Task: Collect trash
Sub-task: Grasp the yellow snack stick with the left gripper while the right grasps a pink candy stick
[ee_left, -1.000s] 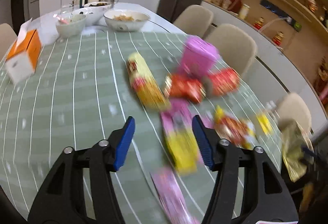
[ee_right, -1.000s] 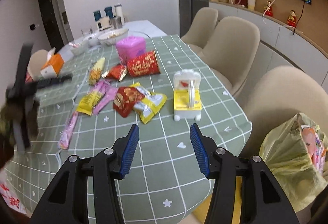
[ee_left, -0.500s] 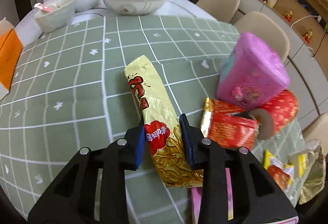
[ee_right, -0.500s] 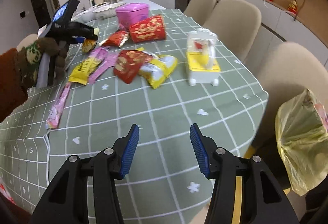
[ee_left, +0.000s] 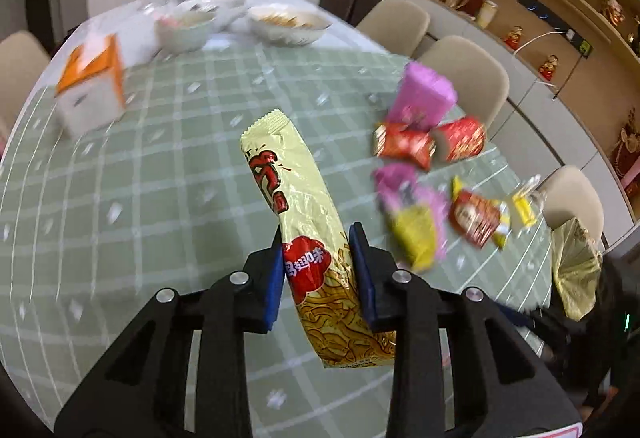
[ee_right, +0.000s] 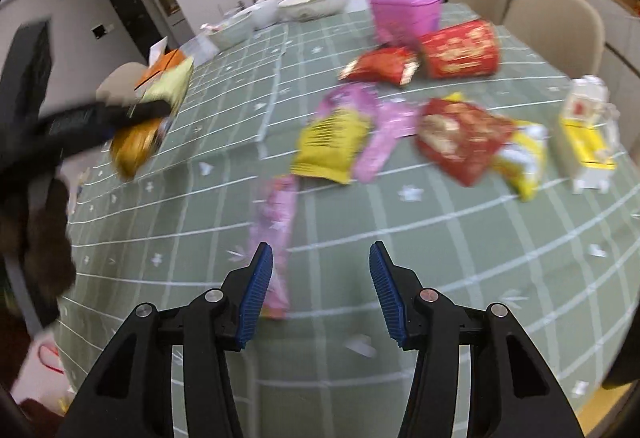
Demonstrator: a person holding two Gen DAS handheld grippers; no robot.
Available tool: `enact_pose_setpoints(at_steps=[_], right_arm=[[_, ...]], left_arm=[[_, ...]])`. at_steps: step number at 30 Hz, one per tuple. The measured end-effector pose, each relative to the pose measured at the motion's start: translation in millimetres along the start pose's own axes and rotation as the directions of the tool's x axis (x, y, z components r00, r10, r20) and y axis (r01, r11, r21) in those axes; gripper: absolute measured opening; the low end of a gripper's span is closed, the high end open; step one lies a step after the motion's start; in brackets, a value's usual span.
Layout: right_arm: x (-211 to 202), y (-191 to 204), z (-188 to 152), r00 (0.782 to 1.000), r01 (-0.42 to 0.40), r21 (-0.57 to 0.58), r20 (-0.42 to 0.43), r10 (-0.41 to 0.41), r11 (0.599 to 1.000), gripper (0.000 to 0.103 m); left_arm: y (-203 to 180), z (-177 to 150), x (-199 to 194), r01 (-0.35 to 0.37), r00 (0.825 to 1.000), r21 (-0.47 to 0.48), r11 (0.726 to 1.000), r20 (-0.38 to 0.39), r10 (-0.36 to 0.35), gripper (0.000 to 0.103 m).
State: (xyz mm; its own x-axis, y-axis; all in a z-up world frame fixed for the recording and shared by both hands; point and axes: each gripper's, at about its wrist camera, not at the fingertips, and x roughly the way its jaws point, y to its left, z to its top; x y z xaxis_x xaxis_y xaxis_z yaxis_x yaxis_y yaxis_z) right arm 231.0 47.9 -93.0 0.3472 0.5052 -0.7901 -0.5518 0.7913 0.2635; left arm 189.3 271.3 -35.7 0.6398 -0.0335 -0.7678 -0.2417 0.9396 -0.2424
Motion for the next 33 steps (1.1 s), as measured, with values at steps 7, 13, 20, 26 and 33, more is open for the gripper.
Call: enact_pose_setpoints(at_steps=[7,13,20,26,33], right_arm=[[42.8,37.0,7.9,0.998,-0.015,-0.059,-0.062,0.011,0.998,0.048],[54.2,48.5,14.2,0.996,0.054,-0.118,-0.062,-0.061,0.992,0.021],[21.5,17.3,14.8,0.997,0.07,-0.054,-0.029,-0.071,0.996,0.014],[-20.7,-17.8,11.6,0.994,0.101,0.01,0.027,-0.102,0.995,0.014],[-81.4,-56.9,6.9,0.983,0.137,0.062,0.111,-0.143,0.989,0.014]], left_arm=[[20.7,-37.0,-18.8,-0.042,0.998,-0.008,0.999,-0.039,0.042,0.03],[22.7,-38.0,-33.0,-0.023,1.0,0.004,1.0,-0.019,0.023,0.03],[8.3,-31.4,-35.6,0.004,1.0,0.029,1.0,-0.007,-0.004,0.03],[-27.0,-26.9,-35.1,0.044,0.999,0.073,0.996,-0.004,-0.044,0.03],[-91.2,-17.5,-42.3,0.106,0.994,0.153,0.983,0.019,-0.11,0.03]])
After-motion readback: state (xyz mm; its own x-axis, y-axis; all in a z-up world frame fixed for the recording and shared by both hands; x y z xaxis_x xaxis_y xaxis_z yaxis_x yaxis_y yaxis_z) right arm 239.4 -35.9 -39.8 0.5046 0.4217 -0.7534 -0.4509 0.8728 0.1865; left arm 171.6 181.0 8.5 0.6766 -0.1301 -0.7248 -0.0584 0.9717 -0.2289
